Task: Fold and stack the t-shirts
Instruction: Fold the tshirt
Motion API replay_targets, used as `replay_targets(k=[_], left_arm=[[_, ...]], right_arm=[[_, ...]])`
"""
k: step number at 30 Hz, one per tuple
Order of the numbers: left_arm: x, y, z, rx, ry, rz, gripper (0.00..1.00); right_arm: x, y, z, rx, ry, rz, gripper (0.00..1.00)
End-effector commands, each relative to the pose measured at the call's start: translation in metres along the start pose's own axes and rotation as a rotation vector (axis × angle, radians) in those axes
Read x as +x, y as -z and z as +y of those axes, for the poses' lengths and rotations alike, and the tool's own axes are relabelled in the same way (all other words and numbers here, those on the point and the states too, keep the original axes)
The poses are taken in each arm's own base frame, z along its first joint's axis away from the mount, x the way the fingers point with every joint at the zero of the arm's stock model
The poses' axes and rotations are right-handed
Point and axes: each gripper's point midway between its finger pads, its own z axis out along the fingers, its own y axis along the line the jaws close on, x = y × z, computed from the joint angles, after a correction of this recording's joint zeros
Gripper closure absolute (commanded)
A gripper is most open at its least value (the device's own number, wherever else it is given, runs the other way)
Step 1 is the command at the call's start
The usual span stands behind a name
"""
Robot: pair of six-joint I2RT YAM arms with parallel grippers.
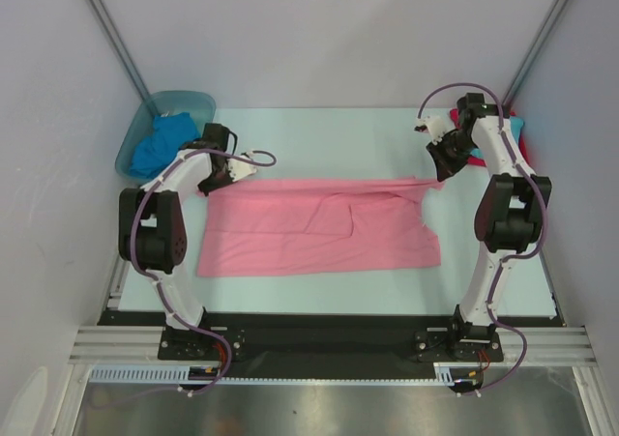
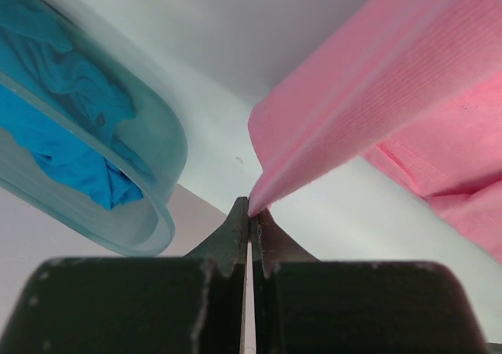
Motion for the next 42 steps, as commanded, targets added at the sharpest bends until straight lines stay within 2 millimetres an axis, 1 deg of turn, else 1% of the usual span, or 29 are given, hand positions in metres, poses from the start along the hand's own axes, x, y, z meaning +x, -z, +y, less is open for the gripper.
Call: replay_targets(k=[1,6,7,9,10,12,16,18,20,28,33,36,42], left_arm=[[0.02,0.025,0.021,-0.051,0.074,0.01,1.0],[0.008,0.037,0.023,-0.032,0.221,-0.086,1.0],[0.008,0.041,0.022,-0.031,0.234,-0.095,1.0],[0.01,0.039,0.014,-0.011,0.25,-0.097,1.0],[0.011,0.041,0.013,-0.01,0.253,-0.097,1.0],[0.016,0.039,0.005,0.008,0.258,-0.088,1.0],[0.021,0.037,-0.003,0.029,0.258,-0.079,1.0],[0.022,0.038,-0.006,0.04,0.255,-0.073,1.0],[0.022,0.038,-0.007,0.045,0.248,-0.074,1.0],[0.025,0.038,-0.011,0.073,0.236,-0.066,1.0],[0.024,0.039,-0.017,0.112,0.227,-0.073,1.0],[0.025,0.04,-0.02,0.139,0.217,-0.075,1.0],[0.025,0.044,-0.027,0.188,0.202,-0.074,1.0]], right_arm=[[0.004,0.041,-0.017,0.104,0.025,-0.007,1.0],[0.0,0.048,-0.013,0.104,0.009,-0.032,1.0],[0.0,0.048,-0.012,0.101,0.005,-0.035,1.0],[0.001,0.049,-0.007,0.088,0.001,-0.036,1.0],[0.001,0.049,-0.005,0.081,0.0,-0.035,1.0],[0.005,0.049,0.001,0.058,-0.002,-0.027,1.0],[0.014,0.045,0.015,0.009,0.018,0.008,1.0],[0.018,0.043,0.025,-0.033,0.033,0.033,1.0],[0.023,0.041,0.034,-0.075,0.041,0.064,1.0],[0.039,0.032,0.055,-0.169,0.076,0.154,1.0],[0.048,0.031,0.056,-0.179,0.089,0.194,1.0],[0.05,0.033,0.057,-0.184,0.099,0.208,1.0],[0.06,0.038,0.058,-0.194,0.127,0.261,1.0]])
